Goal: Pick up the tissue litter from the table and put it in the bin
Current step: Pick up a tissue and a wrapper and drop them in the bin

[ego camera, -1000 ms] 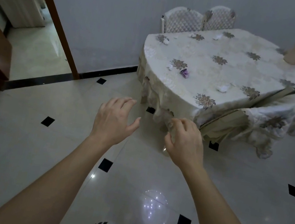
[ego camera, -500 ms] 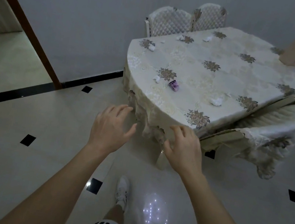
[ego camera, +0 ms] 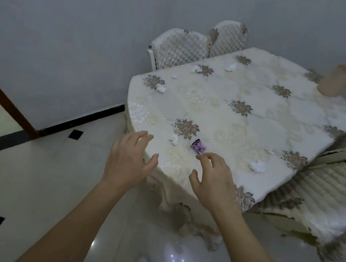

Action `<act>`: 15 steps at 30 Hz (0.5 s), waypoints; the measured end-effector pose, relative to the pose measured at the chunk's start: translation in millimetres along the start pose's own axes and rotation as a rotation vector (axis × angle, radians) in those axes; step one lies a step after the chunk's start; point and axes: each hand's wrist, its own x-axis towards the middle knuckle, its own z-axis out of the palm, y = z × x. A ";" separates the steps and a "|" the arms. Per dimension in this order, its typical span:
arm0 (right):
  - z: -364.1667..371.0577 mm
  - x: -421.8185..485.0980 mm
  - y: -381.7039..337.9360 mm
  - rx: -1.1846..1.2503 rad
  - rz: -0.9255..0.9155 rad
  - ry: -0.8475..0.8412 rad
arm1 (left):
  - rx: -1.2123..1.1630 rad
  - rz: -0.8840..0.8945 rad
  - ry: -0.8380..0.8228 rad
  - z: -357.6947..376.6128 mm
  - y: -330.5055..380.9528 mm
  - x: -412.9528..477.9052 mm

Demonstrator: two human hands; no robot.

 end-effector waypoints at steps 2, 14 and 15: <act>7.7 19.8 3.7 -0.005 0.020 -0.005 | -0.011 0.018 -0.026 11.0 -7.3 21.5; 33.0 79.4 74.0 -0.034 0.128 -0.075 | -0.103 0.053 -0.134 80.1 -19.8 99.5; 36.6 83.8 81.4 -0.034 0.133 -0.095 | -0.103 0.041 -0.148 86.2 -20.7 102.4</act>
